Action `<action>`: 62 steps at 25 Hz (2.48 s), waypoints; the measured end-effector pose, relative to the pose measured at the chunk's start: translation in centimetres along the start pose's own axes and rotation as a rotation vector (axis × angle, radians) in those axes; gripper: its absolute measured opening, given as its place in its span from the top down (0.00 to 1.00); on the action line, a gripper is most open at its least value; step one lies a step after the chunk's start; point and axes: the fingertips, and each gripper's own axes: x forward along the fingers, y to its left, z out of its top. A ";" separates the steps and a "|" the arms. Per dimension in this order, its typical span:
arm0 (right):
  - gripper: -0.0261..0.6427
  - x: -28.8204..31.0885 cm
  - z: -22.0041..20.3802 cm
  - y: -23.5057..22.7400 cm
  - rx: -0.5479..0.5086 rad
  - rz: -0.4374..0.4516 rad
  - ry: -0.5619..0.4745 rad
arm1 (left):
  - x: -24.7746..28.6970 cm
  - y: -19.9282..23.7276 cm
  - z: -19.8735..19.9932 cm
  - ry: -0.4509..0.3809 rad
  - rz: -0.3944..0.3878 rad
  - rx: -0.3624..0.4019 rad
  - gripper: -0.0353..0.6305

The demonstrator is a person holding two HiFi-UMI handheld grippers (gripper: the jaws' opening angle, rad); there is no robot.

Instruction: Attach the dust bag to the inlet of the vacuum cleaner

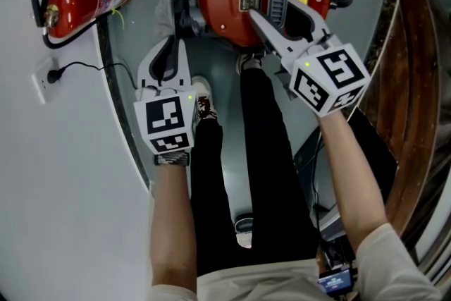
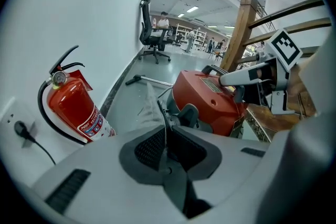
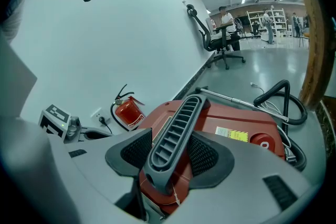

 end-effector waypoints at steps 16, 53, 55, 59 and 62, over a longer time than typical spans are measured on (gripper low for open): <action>0.65 0.0 0.1 0.0 -0.003 -0.003 -0.001 | 0.6 0.1 -0.3 0.073 0.136 0.021 0.88; 0.65 0.0 0.0 -0.1 -0.006 -0.014 -0.004 | 0.0 -0.1 0.4 -0.022 -0.128 -0.114 0.93; 0.65 0.0 0.0 -0.1 -0.005 -0.014 -0.005 | 0.1 -0.2 0.5 -0.021 -0.132 -0.115 0.93; 0.65 0.0 0.0 -0.1 -0.007 -0.016 -0.005 | 0.1 -0.3 0.5 -0.022 -0.141 -0.118 0.93; 0.65 0.0 -0.1 -0.1 -0.008 -0.017 -0.006 | 0.1 -0.4 0.5 -0.023 -0.147 -0.116 0.93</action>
